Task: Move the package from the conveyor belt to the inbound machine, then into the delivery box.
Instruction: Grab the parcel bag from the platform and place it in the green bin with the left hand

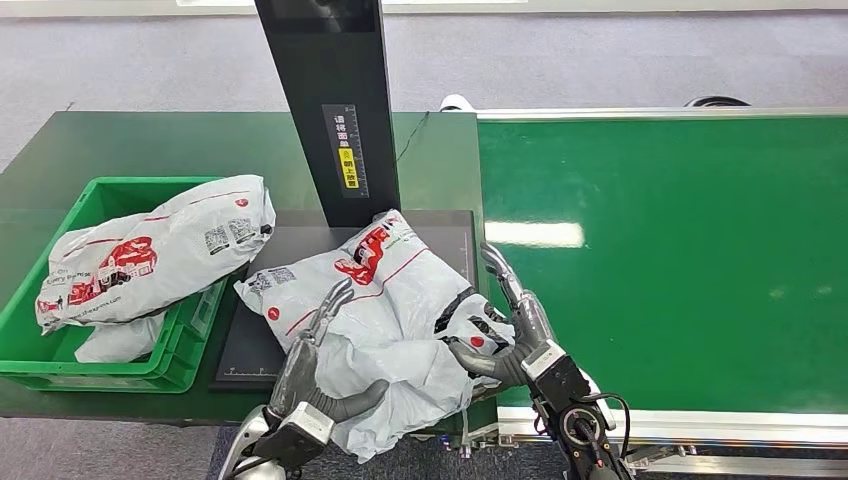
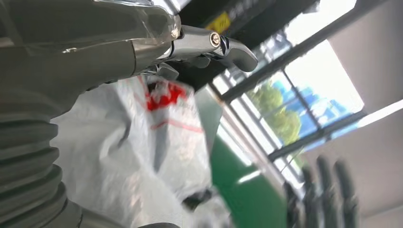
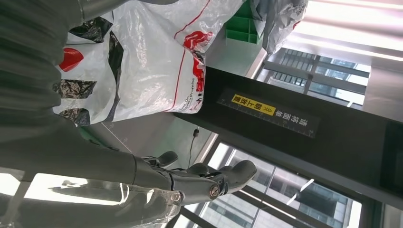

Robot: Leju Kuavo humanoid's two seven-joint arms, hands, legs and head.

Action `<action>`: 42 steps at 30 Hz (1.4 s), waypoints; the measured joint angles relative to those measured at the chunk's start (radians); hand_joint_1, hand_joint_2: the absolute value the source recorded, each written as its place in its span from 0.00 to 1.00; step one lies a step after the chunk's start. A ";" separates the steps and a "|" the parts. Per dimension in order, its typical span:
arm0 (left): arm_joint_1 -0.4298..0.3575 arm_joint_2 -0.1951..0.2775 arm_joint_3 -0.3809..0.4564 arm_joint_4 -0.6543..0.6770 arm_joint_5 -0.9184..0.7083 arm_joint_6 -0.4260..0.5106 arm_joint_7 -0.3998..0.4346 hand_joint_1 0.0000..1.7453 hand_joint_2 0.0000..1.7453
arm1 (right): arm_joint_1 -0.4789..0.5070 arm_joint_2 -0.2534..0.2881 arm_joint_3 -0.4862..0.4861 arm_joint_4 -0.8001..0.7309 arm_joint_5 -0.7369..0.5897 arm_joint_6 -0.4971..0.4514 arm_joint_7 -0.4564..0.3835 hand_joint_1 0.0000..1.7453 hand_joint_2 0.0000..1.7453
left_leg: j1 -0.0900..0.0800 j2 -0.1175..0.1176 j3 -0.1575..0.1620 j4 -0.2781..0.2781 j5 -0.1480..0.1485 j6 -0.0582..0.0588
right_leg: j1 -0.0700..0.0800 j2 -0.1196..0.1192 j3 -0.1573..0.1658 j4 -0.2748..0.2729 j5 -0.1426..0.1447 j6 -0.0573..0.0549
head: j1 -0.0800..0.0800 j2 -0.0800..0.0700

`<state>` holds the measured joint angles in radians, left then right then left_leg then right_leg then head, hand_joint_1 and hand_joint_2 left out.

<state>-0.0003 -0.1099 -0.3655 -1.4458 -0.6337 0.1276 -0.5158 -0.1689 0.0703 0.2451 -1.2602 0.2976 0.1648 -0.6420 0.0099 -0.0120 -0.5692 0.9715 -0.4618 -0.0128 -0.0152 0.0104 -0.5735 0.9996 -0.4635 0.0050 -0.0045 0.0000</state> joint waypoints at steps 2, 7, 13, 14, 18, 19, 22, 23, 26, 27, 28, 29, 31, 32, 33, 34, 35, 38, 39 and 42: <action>-0.014 0.009 -0.020 0.034 -0.036 -0.021 0.039 0.00 1.00 | 0.000 0.000 0.000 0.000 0.000 0.000 0.000 0.00 1.00 | 0.000 0.000 0.000 0.000 0.000 0.000 | 0.000 0.000 0.000 0.000 0.000 0.000 | 0.000 0.000; -0.056 0.021 -0.038 0.151 -0.093 -0.049 0.186 0.00 1.00 | 0.016 -0.002 -0.007 0.000 0.005 -0.005 0.000 0.00 1.00 | 0.000 0.000 0.000 0.000 0.000 0.000 | 0.000 0.000 0.000 0.000 0.000 0.000 | 0.000 0.000; -0.121 0.018 -0.040 0.302 -0.175 -0.040 0.318 0.00 1.00 | 0.055 0.000 -0.028 -0.014 0.033 -0.012 0.000 0.00 1.00 | 0.000 0.000 0.001 0.000 0.000 0.000 | 0.000 0.000 0.001 0.000 0.000 0.000 | 0.000 0.000; -0.129 0.015 -0.040 0.318 -0.195 -0.049 0.342 0.00 1.00 | 0.060 0.002 -0.031 -0.017 0.038 -0.012 0.000 0.00 1.00 | 0.000 -0.001 0.001 0.000 0.000 0.000 | 0.000 0.000 0.002 0.000 0.000 0.000 | 0.000 0.000; -0.159 0.001 -0.041 0.364 -0.253 -0.084 0.416 0.38 1.00 | 0.069 0.008 -0.039 -0.019 0.059 -0.009 0.002 0.00 1.00 | 0.000 -0.004 0.009 -0.001 -0.005 0.003 | 0.000 -0.003 0.014 -0.001 -0.004 0.001 | 0.000 0.000; -0.164 -0.004 -0.038 0.373 -0.257 -0.087 0.420 0.62 1.00 | 0.069 0.011 -0.040 -0.018 0.063 -0.009 0.002 0.00 1.00 | 0.000 -0.004 0.013 -0.001 -0.007 0.003 | 0.000 -0.003 0.017 -0.001 -0.005 0.001 | 0.000 0.000; -0.172 -0.017 -0.021 0.389 -0.259 -0.090 0.422 0.98 1.00 | 0.063 0.019 -0.040 -0.016 0.074 -0.010 0.004 0.00 1.00 | 0.000 -0.005 0.019 -0.002 -0.009 0.002 | 0.000 -0.004 0.022 -0.001 -0.007 0.002 | 0.000 0.000; -0.173 -0.021 -0.014 0.390 -0.259 -0.091 0.421 0.99 1.00 | 0.060 0.021 -0.041 -0.015 0.076 -0.010 0.006 0.00 1.00 | 0.000 -0.005 0.020 -0.002 -0.009 0.002 | 0.000 -0.004 0.023 -0.001 -0.007 0.003 | 0.000 0.000; -0.176 -0.032 0.005 0.390 -0.259 -0.096 0.418 1.00 1.00 | 0.053 0.025 -0.042 -0.015 0.079 -0.011 0.016 0.00 1.00 | 0.000 -0.005 0.024 -0.002 -0.008 0.003 | 0.000 -0.004 0.028 -0.001 -0.005 0.002 | 0.000 0.000; -0.176 -0.034 0.011 0.389 -0.259 -0.097 0.415 1.00 1.00 | 0.052 0.026 -0.042 -0.015 0.079 -0.011 0.019 0.00 1.00 | 0.000 -0.005 0.026 -0.002 -0.008 0.003 | 0.000 -0.004 0.030 -0.001 -0.005 0.001 | 0.000 0.000; -0.177 -0.037 0.016 0.388 -0.260 -0.099 0.411 1.00 1.00 | 0.052 0.026 -0.042 -0.015 0.079 -0.011 0.021 0.00 1.00 | 0.000 -0.005 0.027 -0.002 -0.007 0.003 | 0.000 -0.004 0.032 -0.001 -0.005 0.001 | 0.000 0.000; -0.177 -0.039 0.021 0.386 -0.260 -0.101 0.406 1.00 1.00 | 0.051 0.027 -0.042 -0.015 0.079 -0.012 0.021 0.00 1.00 | 0.000 -0.005 0.029 -0.002 -0.006 0.003 | 0.000 -0.004 0.033 -0.001 -0.005 0.001 | 0.000 0.000; -0.177 -0.041 0.030 0.384 -0.263 -0.104 0.394 1.00 1.00 | 0.051 0.027 -0.043 -0.015 0.079 -0.015 0.021 0.00 1.00 | 0.000 -0.005 0.030 -0.002 -0.006 0.003 | 0.000 -0.004 0.034 -0.001 -0.006 0.002 | 0.000 0.000; -0.177 -0.042 0.033 0.383 -0.264 -0.105 0.389 1.00 1.00 | 0.051 0.027 -0.043 -0.015 0.079 -0.016 0.021 0.00 1.00 | 0.000 -0.005 0.030 -0.001 -0.006 0.002 | 0.000 -0.004 0.034 -0.001 -0.006 0.002 | 0.000 0.000; -0.177 -0.043 0.035 0.383 -0.266 -0.105 0.385 1.00 1.00 | 0.051 0.027 -0.044 -0.015 0.079 -0.018 0.021 0.00 1.00 | 0.000 -0.005 0.030 -0.001 -0.007 0.002 | 0.000 -0.004 0.034 -0.001 -0.006 0.002 | 0.000 0.000; -0.177 -0.044 0.038 0.383 -0.267 -0.105 0.382 1.00 1.00 | 0.051 0.027 -0.044 -0.015 0.079 -0.019 0.021 0.00 1.00 | 0.000 -0.005 0.030 -0.001 -0.007 0.002 | 0.000 -0.004 0.034 -0.001 -0.006 0.002 | 0.000 0.000; -0.177 -0.045 0.040 0.383 -0.268 -0.105 0.379 1.00 1.00 | 0.051 0.027 -0.045 -0.015 0.079 -0.020 0.021 0.00 1.00 | 0.000 -0.005 0.030 -0.001 -0.007 0.002 | 0.000 -0.004 0.034 -0.001 -0.007 0.002 | 0.000 0.000; -0.178 -0.048 0.046 0.383 -0.268 -0.103 0.369 1.00 1.00 | 0.052 0.026 -0.047 -0.015 0.078 -0.021 0.021 0.00 1.00 | 0.000 -0.005 0.030 -0.001 -0.008 0.002 | 0.000 -0.004 0.034 -0.001 -0.007 0.002 | 0.000 0.000; -0.178 -0.049 0.048 0.383 -0.268 -0.101 0.364 1.00 1.00 | 0.052 0.026 -0.048 -0.015 0.078 -0.021 0.021 0.00 1.00 | 0.000 -0.005 0.030 -0.001 -0.008 0.002 | 0.000 -0.004 0.034 -0.001 -0.008 0.002 | 0.000 0.000; -0.176 -0.050 0.050 0.383 -0.266 -0.087 0.346 1.00 1.00 | 0.057 0.027 -0.049 -0.015 0.079 -0.024 0.021 0.00 1.00 | 0.000 -0.005 0.029 -0.001 -0.009 0.002 | 0.000 -0.004 0.034 -0.001 -0.008 0.002 | 0.000 0.000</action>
<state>-0.1766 -0.1599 -0.3157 -1.0628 -0.8996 0.0411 -0.1695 -0.1116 0.0969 0.1962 -1.2756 0.3768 0.1407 -0.6207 0.0095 -0.0166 -0.5397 0.9701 -0.4709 -0.0109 -0.0153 0.0065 -0.5400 0.9984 -0.4719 0.0070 -0.0043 0.0000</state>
